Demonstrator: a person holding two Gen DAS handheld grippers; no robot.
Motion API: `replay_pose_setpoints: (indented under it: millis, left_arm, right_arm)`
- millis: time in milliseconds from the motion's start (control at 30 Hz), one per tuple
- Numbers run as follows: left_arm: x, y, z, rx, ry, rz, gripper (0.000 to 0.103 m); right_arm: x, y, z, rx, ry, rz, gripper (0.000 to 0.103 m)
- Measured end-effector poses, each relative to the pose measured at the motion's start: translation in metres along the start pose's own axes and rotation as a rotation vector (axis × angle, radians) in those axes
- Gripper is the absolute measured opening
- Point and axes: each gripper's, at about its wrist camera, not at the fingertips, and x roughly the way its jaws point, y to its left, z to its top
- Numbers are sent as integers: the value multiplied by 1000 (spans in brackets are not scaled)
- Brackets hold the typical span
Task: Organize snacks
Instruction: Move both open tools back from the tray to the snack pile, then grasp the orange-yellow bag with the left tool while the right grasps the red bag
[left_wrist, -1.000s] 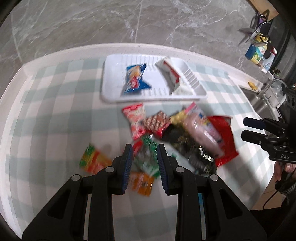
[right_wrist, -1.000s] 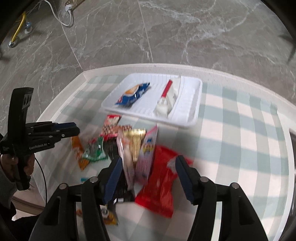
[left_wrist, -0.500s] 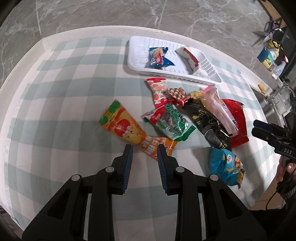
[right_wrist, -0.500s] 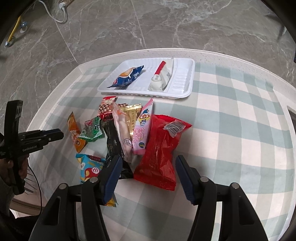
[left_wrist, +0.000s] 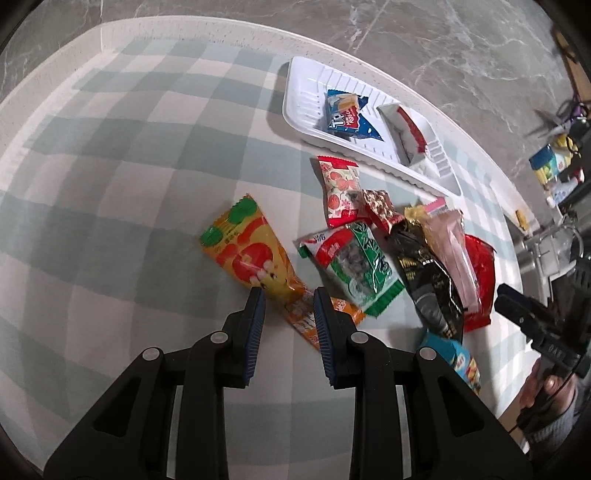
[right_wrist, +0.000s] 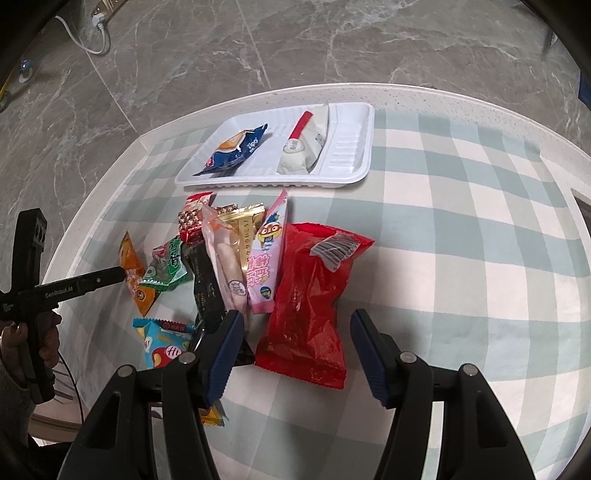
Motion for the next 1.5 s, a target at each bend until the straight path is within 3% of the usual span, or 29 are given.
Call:
replay_pose_setpoints:
  millis: [433, 800, 900, 1167, 1500]
  left_arm:
    - [28, -5, 18, 7, 30, 44, 27]
    - [38, -16, 31, 79, 19, 86, 27]
    - [41, -20, 33, 104, 17, 102, 27]
    - [33, -22, 44, 79, -3, 45, 27]
    - [36, -47, 50, 148, 16, 12, 27]
  right_arm:
    - [20, -11, 9, 28, 30, -9, 64]
    - [43, -17, 17, 32, 83, -9, 63]
    - [49, -17, 17, 31, 93, -8, 58]
    - [53, -21, 18, 32, 97, 1, 57]
    - [53, -21, 20, 40, 98, 6, 57]
